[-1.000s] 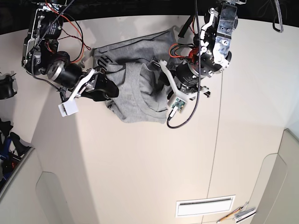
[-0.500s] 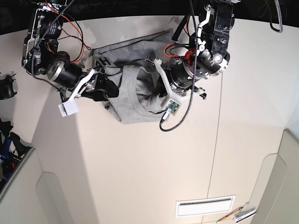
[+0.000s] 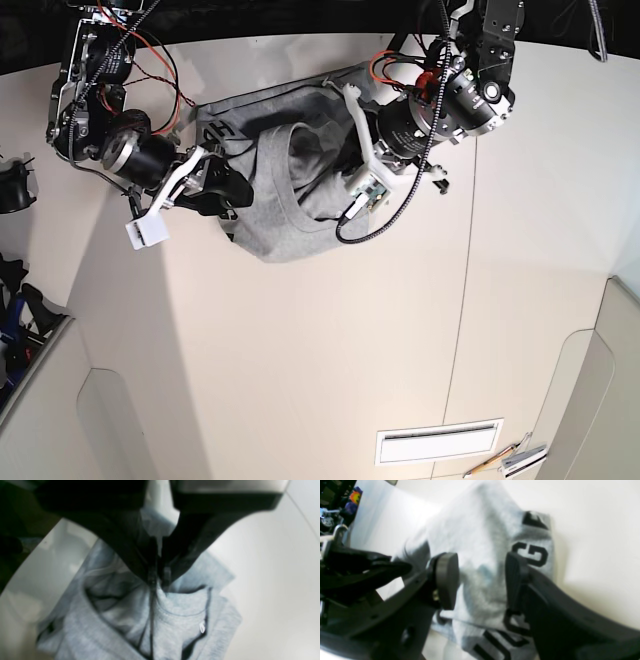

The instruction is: Fold the T-shirt properly

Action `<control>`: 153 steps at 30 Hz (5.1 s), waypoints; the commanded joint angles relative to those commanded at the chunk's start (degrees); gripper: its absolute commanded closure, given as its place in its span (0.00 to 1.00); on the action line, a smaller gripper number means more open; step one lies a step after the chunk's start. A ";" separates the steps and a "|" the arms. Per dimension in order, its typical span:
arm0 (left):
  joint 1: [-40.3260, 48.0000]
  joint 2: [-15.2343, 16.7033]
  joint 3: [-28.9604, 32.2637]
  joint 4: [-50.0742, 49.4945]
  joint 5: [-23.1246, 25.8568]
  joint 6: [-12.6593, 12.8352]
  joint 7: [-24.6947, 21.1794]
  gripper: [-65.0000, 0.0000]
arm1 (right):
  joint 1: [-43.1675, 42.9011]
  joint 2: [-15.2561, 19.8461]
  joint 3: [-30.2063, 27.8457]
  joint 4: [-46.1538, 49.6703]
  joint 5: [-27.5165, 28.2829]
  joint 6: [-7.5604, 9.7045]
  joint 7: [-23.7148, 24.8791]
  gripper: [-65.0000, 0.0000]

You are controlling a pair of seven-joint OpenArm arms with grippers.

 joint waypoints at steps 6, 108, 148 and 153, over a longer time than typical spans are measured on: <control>0.07 -1.97 -1.70 0.83 -0.04 0.87 2.58 1.00 | 0.00 0.00 0.00 0.00 0.00 0.00 0.39 0.54; 8.66 -1.60 -26.49 -2.10 -40.24 -11.47 9.60 1.00 | -5.25 3.61 -7.50 0.48 12.59 1.88 -2.45 1.00; -1.29 -1.99 -23.32 -10.71 -22.73 -11.41 2.73 1.00 | 10.71 3.15 -19.91 -12.79 4.09 1.84 -1.77 1.00; 5.92 -4.09 -27.56 -7.23 -24.57 -11.47 3.41 1.00 | 4.35 9.31 -19.91 -3.93 5.44 1.64 -2.34 1.00</control>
